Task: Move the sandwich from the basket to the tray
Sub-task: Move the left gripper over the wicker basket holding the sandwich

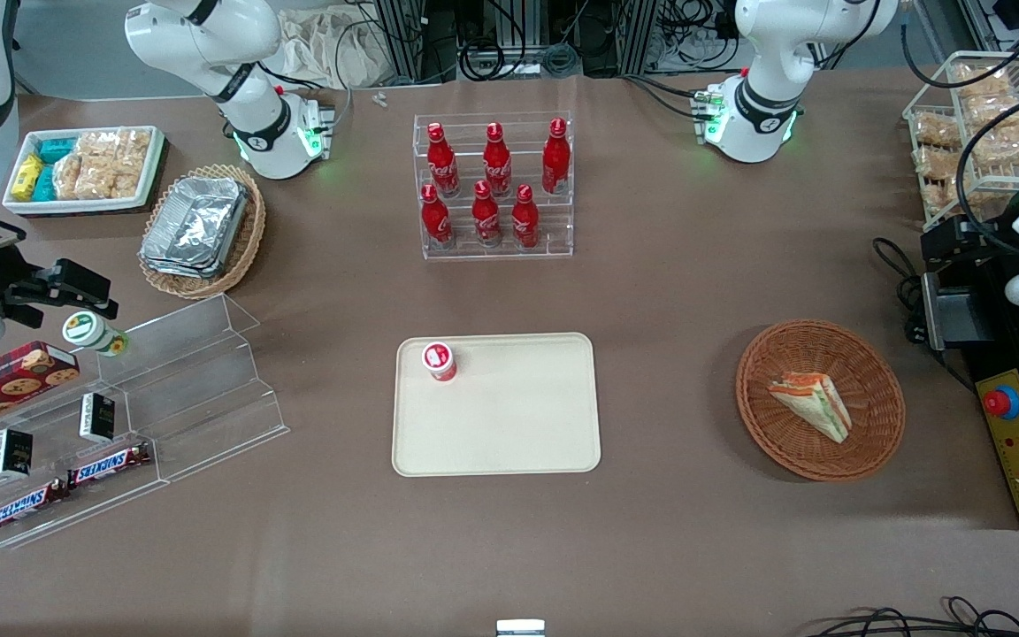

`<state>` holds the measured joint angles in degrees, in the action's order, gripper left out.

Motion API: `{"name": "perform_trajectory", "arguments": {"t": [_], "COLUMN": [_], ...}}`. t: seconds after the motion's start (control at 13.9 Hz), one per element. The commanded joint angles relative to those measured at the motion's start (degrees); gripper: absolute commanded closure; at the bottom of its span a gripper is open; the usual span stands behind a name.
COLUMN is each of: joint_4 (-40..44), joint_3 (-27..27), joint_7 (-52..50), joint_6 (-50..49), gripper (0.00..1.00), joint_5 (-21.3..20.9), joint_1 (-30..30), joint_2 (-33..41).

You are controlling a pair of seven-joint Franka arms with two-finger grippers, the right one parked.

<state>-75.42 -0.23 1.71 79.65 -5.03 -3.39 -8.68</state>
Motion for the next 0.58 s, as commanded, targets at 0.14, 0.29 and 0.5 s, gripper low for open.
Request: {"name": "perform_trajectory", "arguments": {"t": [0.14,0.29,0.5], "joint_4": [-0.52,-0.52,-3.23], "joint_3": [0.85,0.85,0.85], "joint_7": [0.32,0.93,1.02], "joint_6": [2.0,2.0,2.52], "gripper": [0.0,0.0,0.0], "joint_5": [0.81,0.72,0.9], "joint_1": [-0.75,-0.75,-0.66], "joint_2": [0.77,0.6,0.42]}}
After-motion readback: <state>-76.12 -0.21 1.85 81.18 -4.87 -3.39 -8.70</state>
